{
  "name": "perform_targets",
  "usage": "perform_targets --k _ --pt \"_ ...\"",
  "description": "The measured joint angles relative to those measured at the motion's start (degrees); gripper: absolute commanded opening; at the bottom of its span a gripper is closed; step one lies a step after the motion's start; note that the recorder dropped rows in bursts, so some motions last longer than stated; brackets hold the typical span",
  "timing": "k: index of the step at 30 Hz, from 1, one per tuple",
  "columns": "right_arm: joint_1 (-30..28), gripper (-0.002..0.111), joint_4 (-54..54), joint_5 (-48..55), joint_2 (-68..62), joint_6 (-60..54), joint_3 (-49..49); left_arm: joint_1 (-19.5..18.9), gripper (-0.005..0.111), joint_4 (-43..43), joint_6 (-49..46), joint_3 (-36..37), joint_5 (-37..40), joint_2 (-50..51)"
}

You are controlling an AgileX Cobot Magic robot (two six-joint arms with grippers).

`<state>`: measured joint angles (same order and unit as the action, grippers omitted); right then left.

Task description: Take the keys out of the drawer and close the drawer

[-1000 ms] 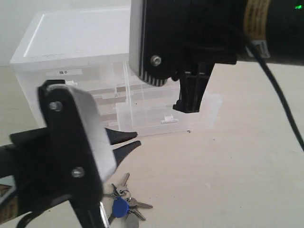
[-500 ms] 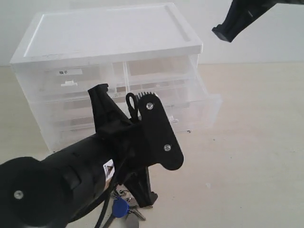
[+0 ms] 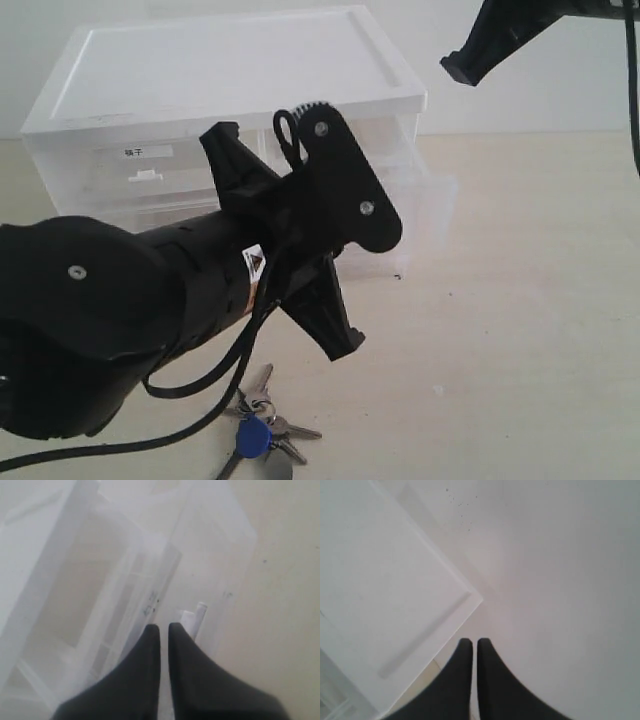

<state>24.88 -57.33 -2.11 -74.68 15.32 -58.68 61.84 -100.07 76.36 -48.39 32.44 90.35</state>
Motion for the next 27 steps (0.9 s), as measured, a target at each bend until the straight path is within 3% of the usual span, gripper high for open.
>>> perform_targets --k 7,18,27 --pt "-0.23 0.000 0.37 -3.37 0.00 0.28 -0.23 -0.88 0.005 0.11 0.00 -3.85 -4.68 0.42" --pt "-0.23 0.000 0.48 -7.58 0.00 -0.25 -0.34 -8.80 0.005 -0.04 0.00 -5.24 -5.70 2.01" --pt "-0.23 0.000 0.48 -8.85 0.00 -0.25 -0.45 -14.07 0.005 -0.04 -0.91 -7.45 -11.74 1.91"
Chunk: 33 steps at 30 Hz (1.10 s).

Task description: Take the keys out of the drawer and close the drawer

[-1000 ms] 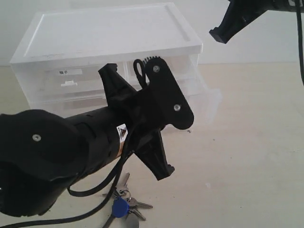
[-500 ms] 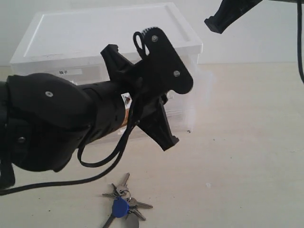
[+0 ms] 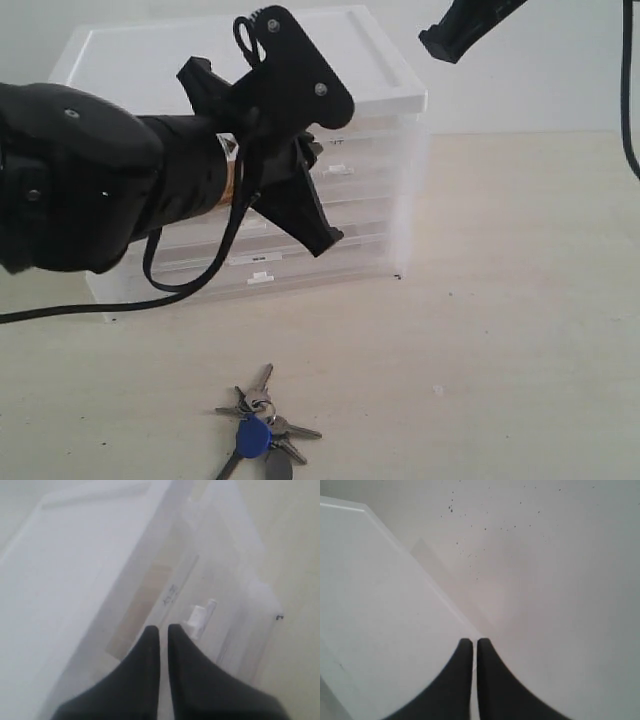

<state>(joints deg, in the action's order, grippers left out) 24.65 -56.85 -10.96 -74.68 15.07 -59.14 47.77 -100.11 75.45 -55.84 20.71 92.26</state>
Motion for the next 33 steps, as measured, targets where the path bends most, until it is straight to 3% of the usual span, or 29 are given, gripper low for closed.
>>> perform_targets --k 3,10,14,22,33 --pt "0.00 0.000 0.00 0.00 0.00 0.00 0.00 -1.90 0.005 -0.10 -0.09 0.00 -1.26 0.00" --pt "0.00 0.000 0.35 0.85 0.00 0.00 -0.23 -1.61 0.005 -0.10 -0.16 0.11 -12.25 -4.06" --pt "0.00 0.000 0.45 2.39 0.00 0.00 -0.90 -1.49 0.005 -0.10 0.21 2.46 -14.03 -4.78" --pt "0.00 0.000 0.45 2.94 0.00 0.00 -1.02 -1.68 0.005 -0.10 -0.21 1.91 -2.04 5.70" --pt "0.00 0.000 0.45 2.94 0.00 -0.33 -1.02 -3.20 0.005 -0.10 -2.99 -4.32 -3.17 7.52"
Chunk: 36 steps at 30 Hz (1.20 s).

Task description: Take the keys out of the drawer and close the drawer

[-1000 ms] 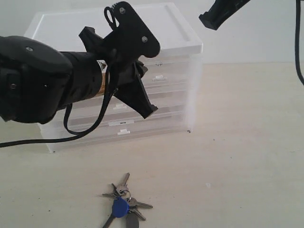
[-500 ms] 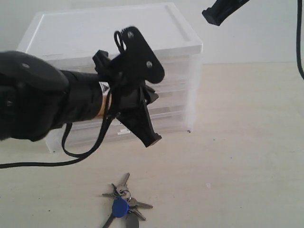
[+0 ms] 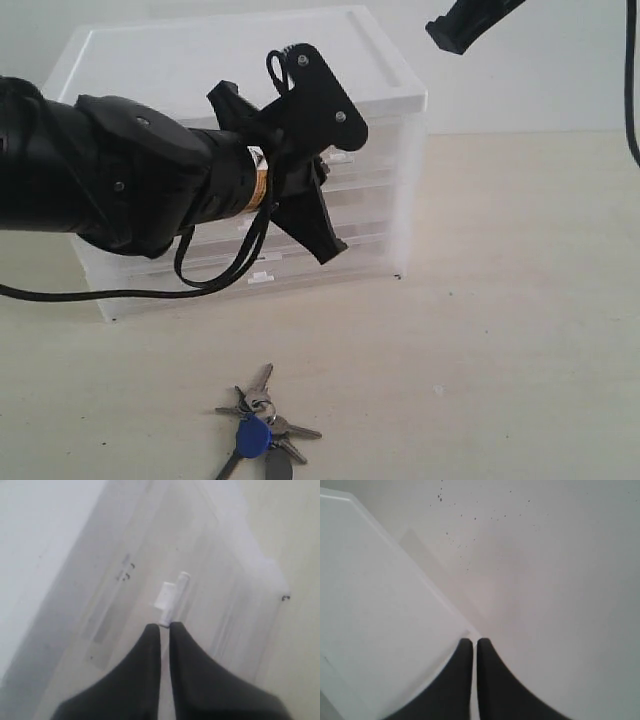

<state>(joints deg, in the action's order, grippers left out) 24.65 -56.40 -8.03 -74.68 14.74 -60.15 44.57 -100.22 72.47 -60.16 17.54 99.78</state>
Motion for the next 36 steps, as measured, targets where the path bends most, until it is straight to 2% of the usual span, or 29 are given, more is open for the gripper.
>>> perform_targets --k 6,15,22,25,27,29,32,36 --pt "0.00 0.000 0.00 0.00 0.00 -0.11 0.00 -3.13 0.005 0.00 0.66 -0.20 -3.47 0.00" --pt "0.00 0.000 0.00 0.13 0.00 -0.33 0.00 -3.75 0.005 0.00 1.33 0.90 -8.70 -2.47" --pt "-0.12 0.000 1.23 0.73 0.00 -0.33 -0.23 -2.33 0.005 0.00 2.76 7.24 -10.40 -16.31" --pt "-2.63 0.000 7.84 0.86 -1.09 0.10 -2.03 -2.49 0.005 -0.16 4.29 9.35 -6.61 -24.40" --pt "-6.33 0.000 15.33 2.24 -2.25 0.75 -3.78 -4.44 0.005 -0.29 6.49 10.01 0.82 -28.11" --pt "-10.36 0.000 21.41 4.27 -3.74 1.01 -4.76 -8.36 0.005 -0.29 10.24 10.24 5.48 -29.65" --pt "-14.03 0.000 26.63 6.50 -6.28 1.42 -4.89 -16.82 0.005 -0.18 19.57 10.50 7.04 -29.73" --pt "-14.64 0.000 28.55 6.63 -9.40 2.07 -4.89 -26.89 0.005 -0.18 28.04 10.53 6.93 -28.32"
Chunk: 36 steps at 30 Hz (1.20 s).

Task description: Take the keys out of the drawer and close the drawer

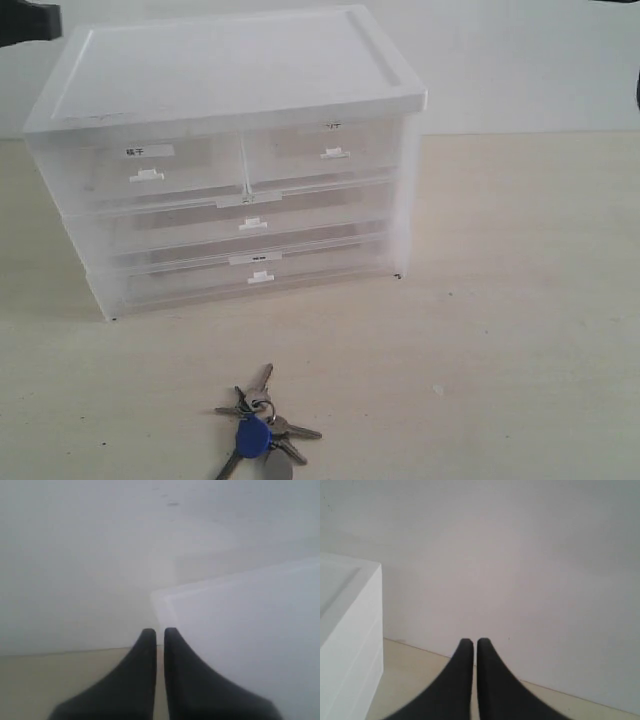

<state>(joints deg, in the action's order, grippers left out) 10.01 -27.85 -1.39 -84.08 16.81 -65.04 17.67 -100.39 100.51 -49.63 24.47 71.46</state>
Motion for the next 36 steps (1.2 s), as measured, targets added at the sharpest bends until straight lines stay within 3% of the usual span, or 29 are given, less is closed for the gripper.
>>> perform_targets --k 5,10,13,16,23,26,32,36 --pt "0.00 0.000 0.72 3.20 -5.36 4.88 -2.96 -13.47 0.005 0.13 6.36 0.00 -9.34 3.98" --pt "0.00 0.000 2.18 5.89 -7.63 5.53 -3.67 -18.08 0.005 0.36 9.33 -1.72 -19.48 12.94" --pt "2.22 0.000 2.70 6.32 -8.49 3.58 -4.28 -18.23 0.005 0.36 9.33 -5.34 -26.60 17.92" --pt "5.35 0.000 4.65 10.79 -11.89 -0.95 -7.50 -18.32 0.005 0.36 9.44 -6.23 -27.55 18.32" --pt "7.11 0.000 46.48 21.95 -13.52 -41.84 -14.53 -18.32 0.005 0.73 8.77 -8.54 -33.49 18.93" --pt "7.21 0.000 60.90 28.52 -14.22 -53.48 -17.22 -18.90 0.005 5.26 4.34 -9.32 -36.37 20.87" --pt "7.21 0.000 61.38 29.13 -14.55 -55.26 -17.55 -18.99 0.005 7.76 0.87 -9.23 -38.92 22.25" --pt "6.85 0.000 52.44 26.34 -13.91 -48.09 -17.55 -18.99 0.005 7.87 0.47 -9.19 -39.15 22.25"
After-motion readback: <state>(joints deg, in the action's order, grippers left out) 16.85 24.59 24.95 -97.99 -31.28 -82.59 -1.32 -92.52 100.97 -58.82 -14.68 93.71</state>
